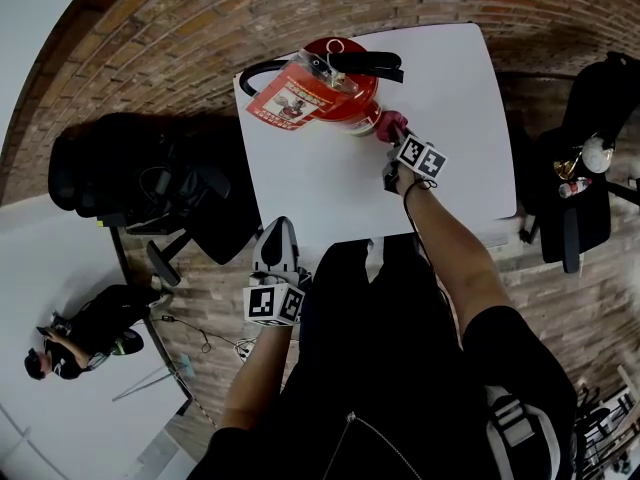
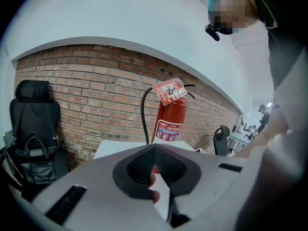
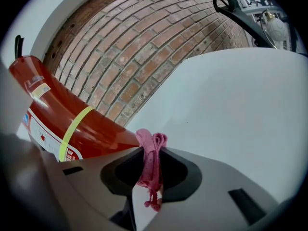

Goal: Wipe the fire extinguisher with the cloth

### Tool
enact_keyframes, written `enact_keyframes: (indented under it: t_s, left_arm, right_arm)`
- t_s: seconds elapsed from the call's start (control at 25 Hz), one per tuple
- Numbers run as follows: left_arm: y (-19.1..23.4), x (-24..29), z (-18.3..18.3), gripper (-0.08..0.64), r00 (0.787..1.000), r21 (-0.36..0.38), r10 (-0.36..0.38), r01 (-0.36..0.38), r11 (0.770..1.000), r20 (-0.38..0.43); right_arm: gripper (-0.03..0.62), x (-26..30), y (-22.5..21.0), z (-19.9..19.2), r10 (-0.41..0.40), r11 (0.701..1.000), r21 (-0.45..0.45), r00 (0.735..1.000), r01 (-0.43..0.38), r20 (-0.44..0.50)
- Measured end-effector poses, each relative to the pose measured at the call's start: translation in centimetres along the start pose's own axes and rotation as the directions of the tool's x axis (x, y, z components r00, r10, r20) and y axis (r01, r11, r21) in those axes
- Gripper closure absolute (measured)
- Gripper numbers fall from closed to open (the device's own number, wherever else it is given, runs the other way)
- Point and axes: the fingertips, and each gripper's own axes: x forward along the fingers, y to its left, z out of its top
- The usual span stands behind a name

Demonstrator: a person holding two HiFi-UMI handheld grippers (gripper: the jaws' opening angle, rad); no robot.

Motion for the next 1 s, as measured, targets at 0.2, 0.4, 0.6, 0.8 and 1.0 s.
enact_keyframes:
  t_s: [0.2,0.4,0.6,0.8,1.0]
  left_arm:
    - [0.9,0.4,0.2,0.534,0.999,0.003,-0.035,0.035,0.999,-0.005]
    - [1.7,1.0,1.1,0.534,0.996,0.009,-0.091,0.091,0.996,0.008]
    - [2.0,0.9,3.0,0.534,0.985,0.006,-0.165,0.165,0.986,0.046]
    - [1.7,0.6,4.6,0.534,0.964,0.003,-0.254,0.255,0.967,0.076]
    - [0.3,0.8,6.0,0.534,0.935,0.025,-0.341,0.340,0.940,0.094]
  right_arm:
    - [0.489,-0.7,1.0,0.5,0.027,1.000,0.003,1.000,-0.027,0.002]
    - [0.489,-3.8,2.7,2.1,0.066,0.998,0.009,0.996,-0.067,0.052]
    - [0.489,-9.9,6.3,4.5,0.118,0.993,0.005,0.985,-0.120,0.129]
    - [0.489,-17.0,12.1,7.0,0.224,0.974,-0.027,0.949,-0.223,0.221]
    - [0.489,-22.3,17.3,8.8,0.340,0.940,-0.058,0.901,-0.337,0.268]
